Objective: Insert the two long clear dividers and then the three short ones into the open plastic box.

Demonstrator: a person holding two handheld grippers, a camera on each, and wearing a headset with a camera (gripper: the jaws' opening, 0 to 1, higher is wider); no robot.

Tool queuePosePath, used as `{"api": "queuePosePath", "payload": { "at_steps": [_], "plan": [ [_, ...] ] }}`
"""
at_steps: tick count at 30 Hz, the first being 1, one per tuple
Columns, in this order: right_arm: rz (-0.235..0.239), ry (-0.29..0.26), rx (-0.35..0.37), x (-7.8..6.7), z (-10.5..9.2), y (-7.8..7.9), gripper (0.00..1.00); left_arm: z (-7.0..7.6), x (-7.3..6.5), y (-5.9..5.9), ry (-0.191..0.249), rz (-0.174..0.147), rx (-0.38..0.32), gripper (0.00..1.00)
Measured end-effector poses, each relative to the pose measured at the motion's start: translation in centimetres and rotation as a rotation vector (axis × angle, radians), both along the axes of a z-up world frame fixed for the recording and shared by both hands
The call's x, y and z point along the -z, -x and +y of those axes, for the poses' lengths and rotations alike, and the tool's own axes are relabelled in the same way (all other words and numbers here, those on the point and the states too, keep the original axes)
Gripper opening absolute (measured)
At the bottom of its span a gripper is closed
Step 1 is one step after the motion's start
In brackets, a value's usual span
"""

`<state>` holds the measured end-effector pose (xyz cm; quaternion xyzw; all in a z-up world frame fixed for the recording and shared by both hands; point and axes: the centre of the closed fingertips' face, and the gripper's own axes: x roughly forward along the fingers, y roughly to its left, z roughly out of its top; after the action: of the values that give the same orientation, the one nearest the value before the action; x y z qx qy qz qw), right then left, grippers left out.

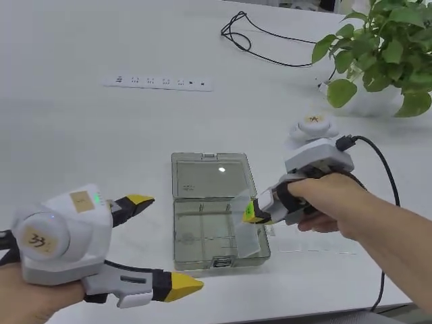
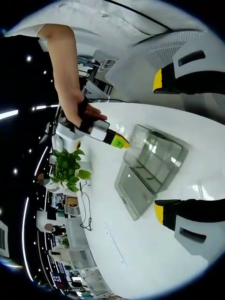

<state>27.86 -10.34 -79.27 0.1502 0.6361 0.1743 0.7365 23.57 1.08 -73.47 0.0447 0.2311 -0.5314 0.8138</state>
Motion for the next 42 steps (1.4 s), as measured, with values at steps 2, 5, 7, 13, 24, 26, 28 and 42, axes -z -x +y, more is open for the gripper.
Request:
{"api": "queuePosePath", "payload": {
  "at_steps": [2,5,7,13,24,26,28,42],
  "plan": [
    [0.002,-0.001,0.001,0.2,0.0,0.0,0.07,0.0,-0.1,-0.1,0.004,0.001,-0.004,0.95],
    [0.005,0.007,0.003,0.6,-0.2,0.1,0.07,0.1,0.0,-0.1,0.003,0.004,-0.006,0.95],
    [0.005,0.006,0.006,0.8,-0.2,0.1,0.07,0.1,0.0,-0.1,0.006,0.007,-0.009,0.95],
    [0.000,0.004,0.004,0.8,-0.1,0.1,0.07,0.1,0.0,-0.2,0.010,0.008,-0.013,0.95],
    [-0.008,0.016,-0.007,1.1,0.1,0.0,0.07,-0.1,0.0,-0.1,0.013,0.011,-0.012,0.95],
    [-0.008,0.024,-0.006,1.3,0.0,-0.1,0.07,-0.1,0.0,-0.1,0.013,0.013,-0.013,0.95],
    [-0.010,0.023,-0.008,1.0,0.3,0.3,0.07,-0.1,-0.1,-0.1,0.015,0.011,-0.015,0.95],
    [-0.007,0.029,-0.013,1.1,0.3,-0.1,0.07,0.0,-0.2,-0.2,0.024,0.013,-0.026,0.94]
  ]
}}
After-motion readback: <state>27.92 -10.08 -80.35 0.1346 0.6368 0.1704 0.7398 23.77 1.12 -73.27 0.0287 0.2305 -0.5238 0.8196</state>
